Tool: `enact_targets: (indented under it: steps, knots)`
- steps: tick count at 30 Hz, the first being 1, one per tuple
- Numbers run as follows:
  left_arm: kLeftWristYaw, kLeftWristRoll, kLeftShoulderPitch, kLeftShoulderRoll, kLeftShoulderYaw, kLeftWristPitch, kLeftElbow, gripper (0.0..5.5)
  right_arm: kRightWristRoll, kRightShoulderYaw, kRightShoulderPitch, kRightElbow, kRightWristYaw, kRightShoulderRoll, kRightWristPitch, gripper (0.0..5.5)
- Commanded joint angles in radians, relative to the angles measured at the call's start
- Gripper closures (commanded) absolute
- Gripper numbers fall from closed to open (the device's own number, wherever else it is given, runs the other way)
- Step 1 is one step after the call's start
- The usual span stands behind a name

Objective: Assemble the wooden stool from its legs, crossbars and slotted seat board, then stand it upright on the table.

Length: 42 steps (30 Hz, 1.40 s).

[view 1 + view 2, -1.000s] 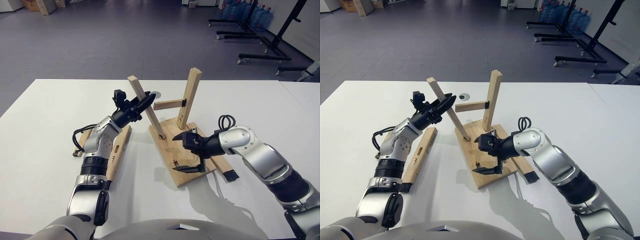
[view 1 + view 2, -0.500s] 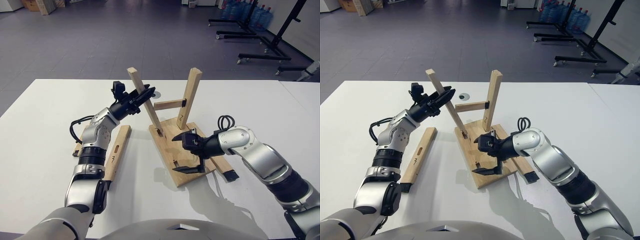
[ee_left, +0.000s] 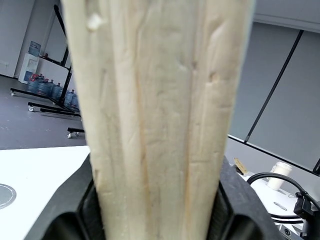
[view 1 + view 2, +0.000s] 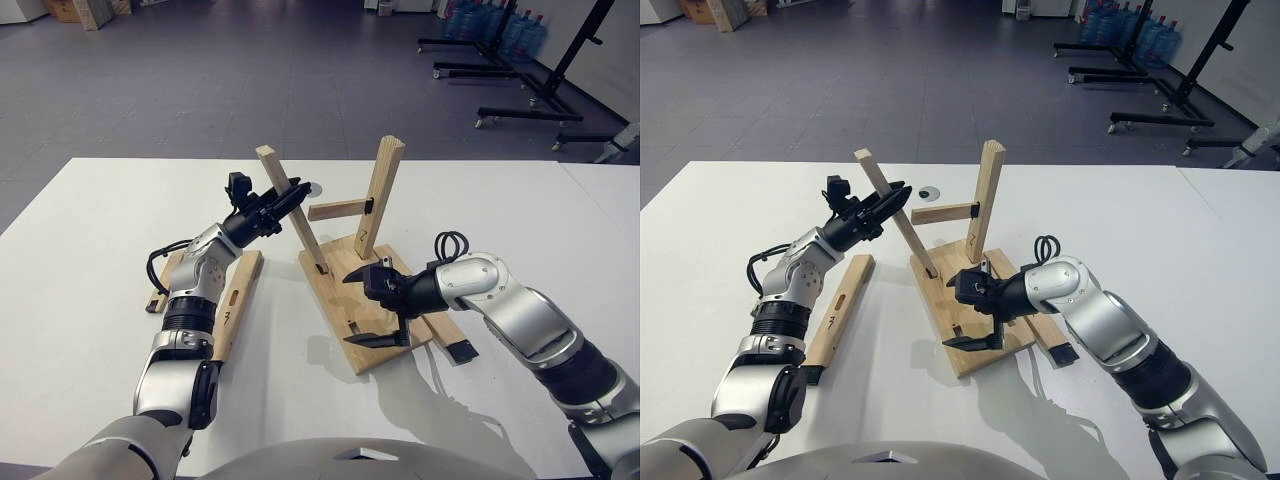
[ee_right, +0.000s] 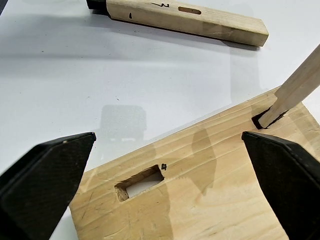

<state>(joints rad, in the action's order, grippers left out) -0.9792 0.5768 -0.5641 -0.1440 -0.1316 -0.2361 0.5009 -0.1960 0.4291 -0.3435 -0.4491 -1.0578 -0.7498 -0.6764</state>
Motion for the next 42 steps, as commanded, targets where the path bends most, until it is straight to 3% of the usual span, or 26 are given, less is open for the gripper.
enact_targets:
  steps: [1,20,42]
  knots:
    - [-0.009,-0.032,0.004,0.004,0.021,0.003,0.029,3.48,-0.001,0.000,-0.015,-0.006,0.001,-0.003,-0.013,0.10]
    - [-0.054,-0.085,-0.005,-0.085,0.068,-0.007,-0.026,3.48,-0.003,-0.001,-0.010,-0.011,0.009,-0.002,-0.012,0.10]
    - [0.008,-0.041,-0.003,-0.102,0.029,-0.071,-0.150,3.48,-0.003,0.001,-0.008,-0.013,0.013,-0.001,-0.013,0.10]
